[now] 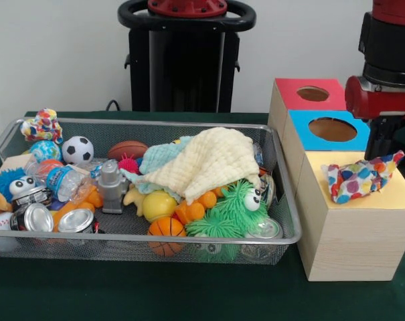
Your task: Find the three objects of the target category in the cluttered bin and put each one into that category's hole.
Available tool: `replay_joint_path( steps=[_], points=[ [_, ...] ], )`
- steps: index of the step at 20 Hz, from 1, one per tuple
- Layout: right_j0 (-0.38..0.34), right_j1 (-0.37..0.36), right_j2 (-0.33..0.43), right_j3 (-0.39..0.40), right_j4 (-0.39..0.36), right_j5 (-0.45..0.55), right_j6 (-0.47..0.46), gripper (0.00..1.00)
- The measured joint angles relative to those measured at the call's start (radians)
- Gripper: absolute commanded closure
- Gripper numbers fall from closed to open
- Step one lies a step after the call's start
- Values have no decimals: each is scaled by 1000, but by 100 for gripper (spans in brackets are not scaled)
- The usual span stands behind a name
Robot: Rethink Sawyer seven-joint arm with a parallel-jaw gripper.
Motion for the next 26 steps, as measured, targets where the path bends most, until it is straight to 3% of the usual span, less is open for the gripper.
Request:
replay_joint_path(
  steps=[26],
  points=[
    [-190, -99, 187, 0, -16, 67, -12, 100]
  ],
)
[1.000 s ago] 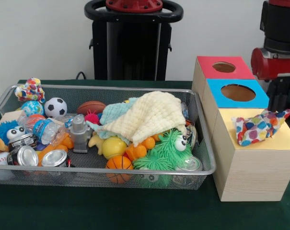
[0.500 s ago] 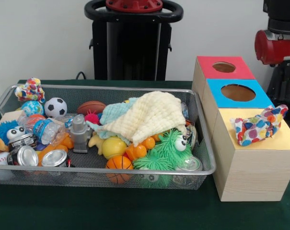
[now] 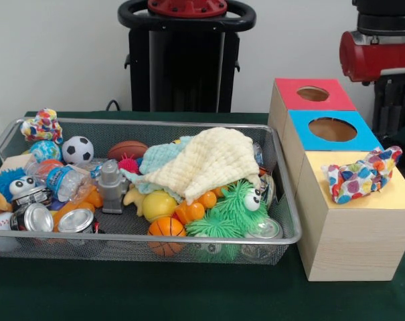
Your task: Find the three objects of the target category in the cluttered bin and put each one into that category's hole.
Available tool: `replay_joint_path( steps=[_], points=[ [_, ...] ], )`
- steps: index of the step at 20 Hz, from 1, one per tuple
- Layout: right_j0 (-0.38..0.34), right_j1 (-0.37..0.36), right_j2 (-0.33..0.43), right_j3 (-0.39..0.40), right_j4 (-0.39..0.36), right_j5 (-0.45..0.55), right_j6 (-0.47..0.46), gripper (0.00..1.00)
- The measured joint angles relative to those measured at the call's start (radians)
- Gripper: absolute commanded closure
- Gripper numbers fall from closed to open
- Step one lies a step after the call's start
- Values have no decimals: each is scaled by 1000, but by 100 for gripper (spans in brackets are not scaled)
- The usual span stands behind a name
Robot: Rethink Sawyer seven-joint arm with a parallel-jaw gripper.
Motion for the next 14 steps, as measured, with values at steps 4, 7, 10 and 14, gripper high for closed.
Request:
replay_joint_path(
  steps=[4, 7, 10, 14],
  points=[
    [-13, 6, 10, 0, -25, 0, 0, 100],
    [-20, 14, 20, 0, -50, 0, 0, 100],
    [-20, 26, 32, 0, -69, 0, 0, 100],
    [-20, 34, 43, 0, -85, 0, 0, 100]
  ],
)
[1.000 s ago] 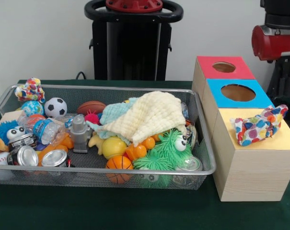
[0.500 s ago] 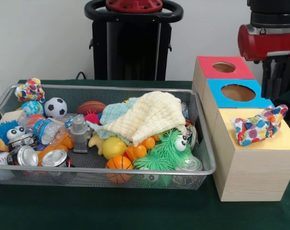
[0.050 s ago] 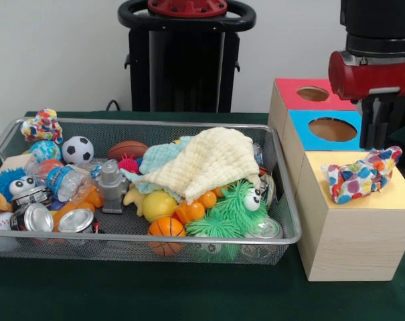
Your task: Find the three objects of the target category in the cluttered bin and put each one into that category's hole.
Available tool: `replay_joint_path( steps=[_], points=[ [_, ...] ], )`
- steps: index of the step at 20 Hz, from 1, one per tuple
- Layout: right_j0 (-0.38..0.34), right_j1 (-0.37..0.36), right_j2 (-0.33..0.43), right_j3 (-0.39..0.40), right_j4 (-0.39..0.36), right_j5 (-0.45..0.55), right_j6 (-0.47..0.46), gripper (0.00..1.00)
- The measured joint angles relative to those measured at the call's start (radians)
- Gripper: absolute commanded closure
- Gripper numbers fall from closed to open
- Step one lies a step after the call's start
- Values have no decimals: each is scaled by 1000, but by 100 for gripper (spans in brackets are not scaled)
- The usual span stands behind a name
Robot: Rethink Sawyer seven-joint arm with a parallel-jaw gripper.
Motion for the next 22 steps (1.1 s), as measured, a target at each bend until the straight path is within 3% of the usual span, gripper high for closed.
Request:
replay_joint_path(
  steps=[22],
  points=[
    [0, 1, 18, 0, -56, 0, 0, 100]
  ],
)
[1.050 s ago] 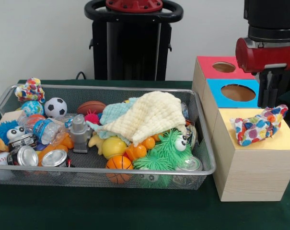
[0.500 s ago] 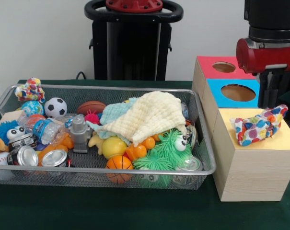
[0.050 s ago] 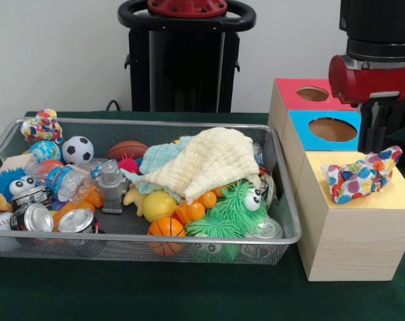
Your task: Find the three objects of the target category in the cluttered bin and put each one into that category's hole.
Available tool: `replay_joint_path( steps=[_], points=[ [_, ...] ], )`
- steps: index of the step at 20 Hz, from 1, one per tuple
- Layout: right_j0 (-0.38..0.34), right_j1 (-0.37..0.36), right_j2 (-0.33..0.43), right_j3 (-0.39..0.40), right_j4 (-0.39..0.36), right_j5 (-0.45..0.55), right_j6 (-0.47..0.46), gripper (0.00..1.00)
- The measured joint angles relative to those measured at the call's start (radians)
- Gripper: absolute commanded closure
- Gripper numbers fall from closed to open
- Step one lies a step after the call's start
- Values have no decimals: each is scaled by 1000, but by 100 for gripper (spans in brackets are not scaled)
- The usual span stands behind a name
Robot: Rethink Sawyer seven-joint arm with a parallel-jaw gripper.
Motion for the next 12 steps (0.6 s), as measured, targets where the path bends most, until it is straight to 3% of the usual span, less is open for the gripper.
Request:
replay_joint_path(
  steps=[12],
  points=[
    [0, 40, 31, 0, -7, 0, 0, 100]
  ],
)
